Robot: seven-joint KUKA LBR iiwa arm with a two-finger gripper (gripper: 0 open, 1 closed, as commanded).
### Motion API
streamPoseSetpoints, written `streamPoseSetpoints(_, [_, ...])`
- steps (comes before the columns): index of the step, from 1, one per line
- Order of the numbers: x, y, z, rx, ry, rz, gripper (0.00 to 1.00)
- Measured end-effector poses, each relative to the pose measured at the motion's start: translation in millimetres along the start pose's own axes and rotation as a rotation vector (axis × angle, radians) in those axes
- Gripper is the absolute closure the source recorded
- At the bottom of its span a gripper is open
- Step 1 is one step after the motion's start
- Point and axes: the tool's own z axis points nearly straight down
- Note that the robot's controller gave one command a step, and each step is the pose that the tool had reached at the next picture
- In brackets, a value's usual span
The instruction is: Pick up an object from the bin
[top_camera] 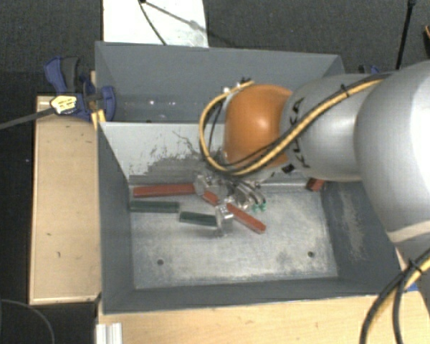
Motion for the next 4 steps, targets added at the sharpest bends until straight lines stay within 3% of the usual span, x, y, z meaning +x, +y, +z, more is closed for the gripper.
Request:
streamPoseSetpoints(1, [34.9, -15.5, 7.2, -0.002, -0.002, 0.119, 0.0])
streamPoseSetpoints(2, [22.9, -18.9, 6.5, -0.002, -0.007, 0.113, 0.0])
streamPoseSetpoints(3, [49.9, -5.8, 7.2, -0.003, -0.002, 0.257, 0.0])
streamPoseSetpoints(4, [49.3, -6.2, 6.7, -0.003, -0.004, 0.259, 1.0])
